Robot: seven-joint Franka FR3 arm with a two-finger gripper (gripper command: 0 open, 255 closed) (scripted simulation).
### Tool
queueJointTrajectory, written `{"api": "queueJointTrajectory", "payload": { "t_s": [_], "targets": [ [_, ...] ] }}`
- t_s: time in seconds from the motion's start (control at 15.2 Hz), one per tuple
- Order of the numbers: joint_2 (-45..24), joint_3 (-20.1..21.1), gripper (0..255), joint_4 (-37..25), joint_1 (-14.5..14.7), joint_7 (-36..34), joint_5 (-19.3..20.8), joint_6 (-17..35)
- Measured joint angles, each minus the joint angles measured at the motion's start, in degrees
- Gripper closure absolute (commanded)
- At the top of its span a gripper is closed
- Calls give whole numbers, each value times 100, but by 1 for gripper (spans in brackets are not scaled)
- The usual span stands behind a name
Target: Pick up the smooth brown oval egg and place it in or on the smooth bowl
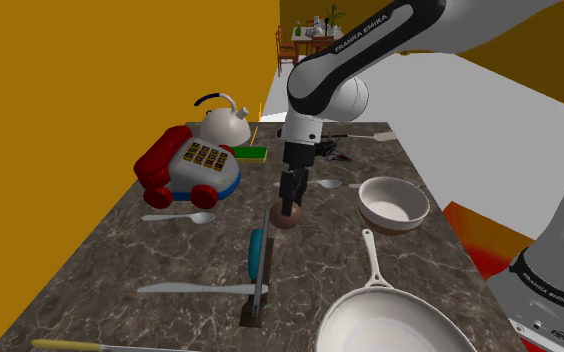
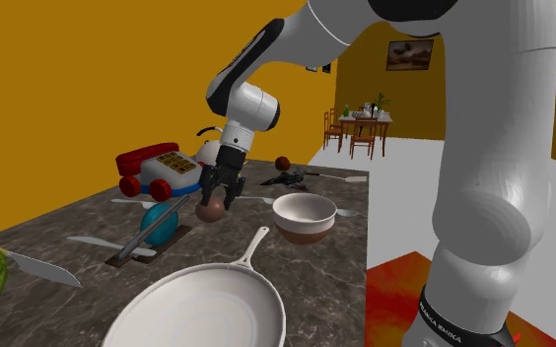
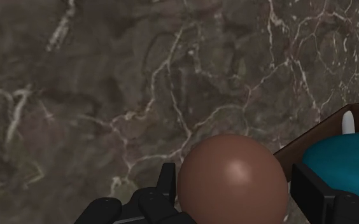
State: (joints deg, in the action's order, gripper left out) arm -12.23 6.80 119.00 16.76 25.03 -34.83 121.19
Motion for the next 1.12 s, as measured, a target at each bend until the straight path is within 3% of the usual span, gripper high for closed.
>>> {"api": "queueJointTrajectory", "payload": {
  "t_s": [0.4,1.12],
  "targets": [
    [23,-1,255,2,0,-13,6,-22],
    [472,-35,255,-253,-30,-383,167,-650]
  ]
}}
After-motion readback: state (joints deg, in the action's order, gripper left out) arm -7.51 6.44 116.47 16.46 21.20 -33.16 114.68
